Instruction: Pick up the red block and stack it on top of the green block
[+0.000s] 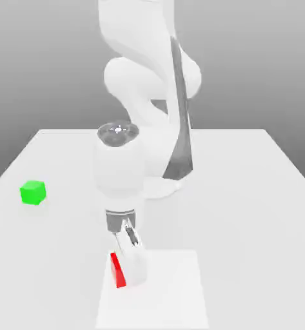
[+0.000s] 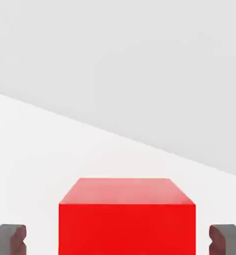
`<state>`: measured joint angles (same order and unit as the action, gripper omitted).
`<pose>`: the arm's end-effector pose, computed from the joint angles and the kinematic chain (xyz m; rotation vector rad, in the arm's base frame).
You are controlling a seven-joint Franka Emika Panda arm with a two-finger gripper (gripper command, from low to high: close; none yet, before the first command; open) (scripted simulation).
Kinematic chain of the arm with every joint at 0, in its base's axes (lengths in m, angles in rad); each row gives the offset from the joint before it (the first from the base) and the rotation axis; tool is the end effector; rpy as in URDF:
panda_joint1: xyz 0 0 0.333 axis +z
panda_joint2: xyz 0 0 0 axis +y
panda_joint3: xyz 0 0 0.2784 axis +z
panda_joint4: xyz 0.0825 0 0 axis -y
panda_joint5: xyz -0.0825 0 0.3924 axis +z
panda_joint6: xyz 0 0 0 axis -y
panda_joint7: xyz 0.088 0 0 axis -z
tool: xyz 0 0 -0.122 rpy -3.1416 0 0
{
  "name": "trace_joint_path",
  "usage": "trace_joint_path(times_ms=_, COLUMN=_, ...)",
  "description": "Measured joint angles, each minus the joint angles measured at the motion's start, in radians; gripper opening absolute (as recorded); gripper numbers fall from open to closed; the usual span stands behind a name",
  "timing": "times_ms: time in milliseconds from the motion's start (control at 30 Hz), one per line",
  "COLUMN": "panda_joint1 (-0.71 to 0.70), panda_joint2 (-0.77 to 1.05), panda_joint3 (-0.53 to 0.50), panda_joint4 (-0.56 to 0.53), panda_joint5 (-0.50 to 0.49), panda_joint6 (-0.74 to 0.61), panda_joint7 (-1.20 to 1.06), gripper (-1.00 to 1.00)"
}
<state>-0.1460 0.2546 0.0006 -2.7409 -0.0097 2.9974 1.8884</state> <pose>0.3731 -0.0539 0.0836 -1.6649 2.6634 -0.0034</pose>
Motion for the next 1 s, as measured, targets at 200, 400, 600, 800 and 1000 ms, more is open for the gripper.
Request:
trace_joint_path(times_ms=200, panda_joint1=0.000, panda_joint2=-0.002, panda_joint3=0.000, panda_joint4=0.000, panda_joint5=-0.002, panda_joint6=0.001, panda_joint7=0.001, gripper=-1.00)
trace_joint_path(times_ms=400, panda_joint1=0.009, panda_joint2=-0.101, panda_joint3=-0.014, panda_joint4=-0.005, panda_joint5=-0.021, panda_joint6=-0.079, panda_joint7=0.011, gripper=-1.00)
trace_joint_path(times_ms=600, panda_joint1=0.005, panda_joint2=-0.193, panda_joint3=-0.007, panda_joint4=-0.020, panda_joint5=-0.011, panda_joint6=-0.159, panda_joint7=0.005, gripper=-1.00)
trace_joint_path(times_ms=800, panda_joint1=0.021, panda_joint2=-0.263, panda_joint3=-0.043, panda_joint4=-0.038, panda_joint5=0.032, panda_joint6=-0.229, panda_joint7=-0.100, gripper=-1.00)
trace_joint_path(times_ms=1000, panda_joint1=-0.138, panda_joint2=-0.324, panda_joint3=-0.177, panda_joint4=-0.048, panda_joint5=0.052, panda_joint6=-0.295, panda_joint7=-0.372, gripper=-1.00)
